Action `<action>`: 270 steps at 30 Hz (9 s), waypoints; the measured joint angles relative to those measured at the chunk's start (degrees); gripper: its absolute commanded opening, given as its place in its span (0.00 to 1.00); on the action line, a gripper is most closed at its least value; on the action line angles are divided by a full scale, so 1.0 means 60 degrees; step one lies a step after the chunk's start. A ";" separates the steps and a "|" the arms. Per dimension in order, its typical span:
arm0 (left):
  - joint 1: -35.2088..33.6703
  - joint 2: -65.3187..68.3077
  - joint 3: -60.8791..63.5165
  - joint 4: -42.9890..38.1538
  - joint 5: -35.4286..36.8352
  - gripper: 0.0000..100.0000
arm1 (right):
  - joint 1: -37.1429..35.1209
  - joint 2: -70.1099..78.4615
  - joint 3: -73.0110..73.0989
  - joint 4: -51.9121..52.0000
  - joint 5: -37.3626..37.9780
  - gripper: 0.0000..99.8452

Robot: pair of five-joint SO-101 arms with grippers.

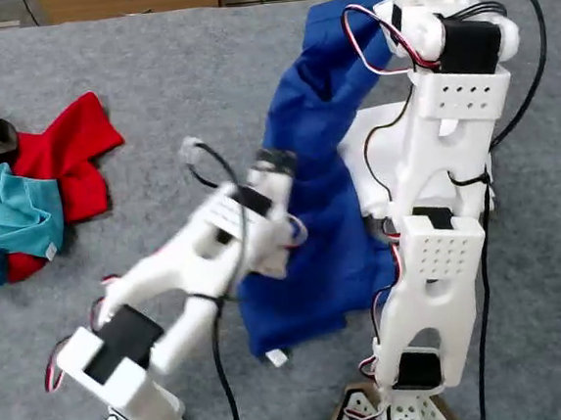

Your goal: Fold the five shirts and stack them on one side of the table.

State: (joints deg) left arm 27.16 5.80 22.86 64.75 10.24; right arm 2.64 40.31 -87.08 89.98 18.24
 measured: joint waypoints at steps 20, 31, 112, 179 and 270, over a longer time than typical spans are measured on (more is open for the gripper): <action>-0.1700 -0.1582 -0.1714 0.3560 -0.1993 0.06 | 0.0000 0.0000 0.0000 0.0000 0.0557 0.00; 0.1333 -0.1538 0.0601 0.0703 -0.0864 0.26 | 0.0000 0.0000 0.0000 0.0029 0.0777 0.00; -0.1407 0.1670 -0.5978 0.3985 -0.1568 0.27 | -0.1216 0.6330 -0.0938 -0.3223 -0.0557 0.00; -0.8015 -0.4132 -1.2586 0.5905 -0.1714 0.02 | -0.1143 -0.2886 -0.1070 0.0103 -0.0366 0.00; -0.9216 -0.8234 0.4733 0.1861 -0.5333 0.02 | -0.1905 -1.5443 2.3253 -0.4234 0.1963 0.00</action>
State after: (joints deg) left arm -28.13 -43.60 51.25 75.91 -21.76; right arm -8.79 -52.35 52.44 64.57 30.02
